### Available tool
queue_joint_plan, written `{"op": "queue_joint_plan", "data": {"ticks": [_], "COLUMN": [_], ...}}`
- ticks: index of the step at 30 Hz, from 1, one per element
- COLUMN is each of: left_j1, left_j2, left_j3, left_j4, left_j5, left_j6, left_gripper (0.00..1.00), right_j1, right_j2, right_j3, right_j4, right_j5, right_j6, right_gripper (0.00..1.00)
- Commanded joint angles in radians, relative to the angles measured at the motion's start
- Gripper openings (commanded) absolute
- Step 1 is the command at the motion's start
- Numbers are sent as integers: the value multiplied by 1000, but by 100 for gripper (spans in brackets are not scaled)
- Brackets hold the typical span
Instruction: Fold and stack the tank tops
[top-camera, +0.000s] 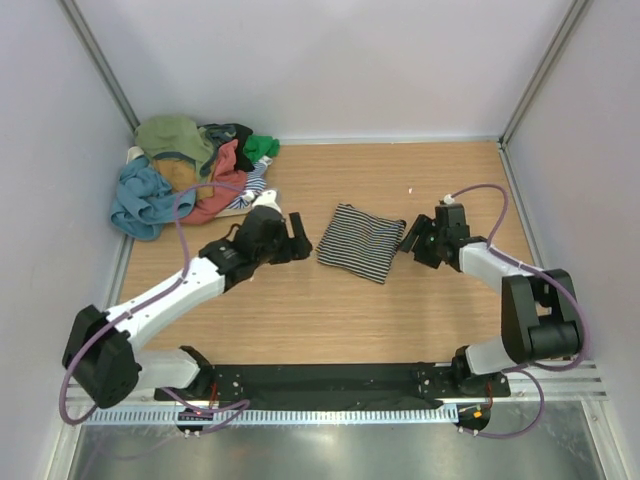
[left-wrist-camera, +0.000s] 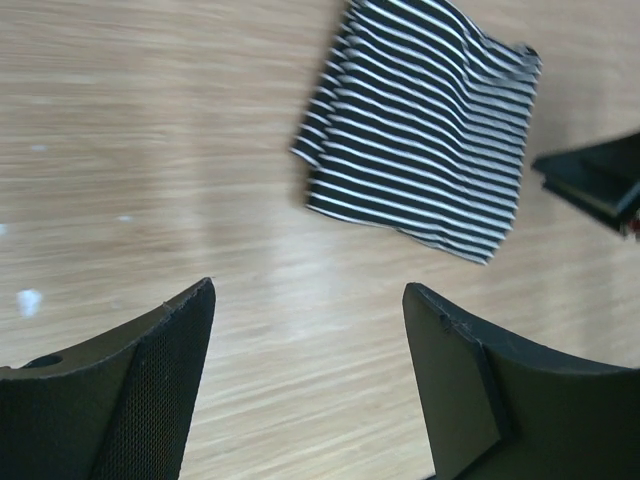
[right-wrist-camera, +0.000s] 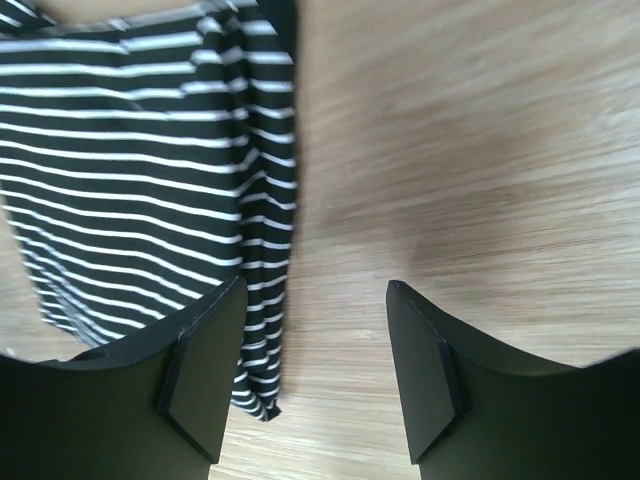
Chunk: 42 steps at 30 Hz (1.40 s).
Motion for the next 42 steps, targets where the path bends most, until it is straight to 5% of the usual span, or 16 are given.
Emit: {"op": "queue_joint_plan", "data": {"ticks": [1, 7, 13, 21, 28, 29, 33, 42], "left_j1": [110, 244, 285, 287, 287, 287, 287, 287], "left_j2": [-75, -204, -262, -321, -319, -321, -328, -353], "left_j3": [-53, -93, -90, -87, -76, -76, -75, -76], "left_j4": [-68, -117, -170, -217, -247, -247, -252, -282], "left_j5": [-5, -11, -23, -34, -40, -42, -37, -31], "left_j6": [-7, -18, -12, -3, 9, 11, 9, 0], "left_gripper": [77, 77, 77, 77, 77, 77, 77, 77], "right_j1": [29, 47, 53, 55, -22, -26, -28, -22], "right_j2": [59, 143, 207, 198, 107, 62, -37, -73], "right_j3": [61, 98, 115, 103, 52, 39, -27, -90], "right_j4": [14, 46, 60, 87, 77, 86, 89, 165], "right_j5": [3, 14, 23, 52, 126, 139, 204, 127], "right_j6": [-12, 2, 11, 25, 48, 49, 33, 22], "right_gripper": [63, 63, 53, 9, 1, 1, 57, 66]}}
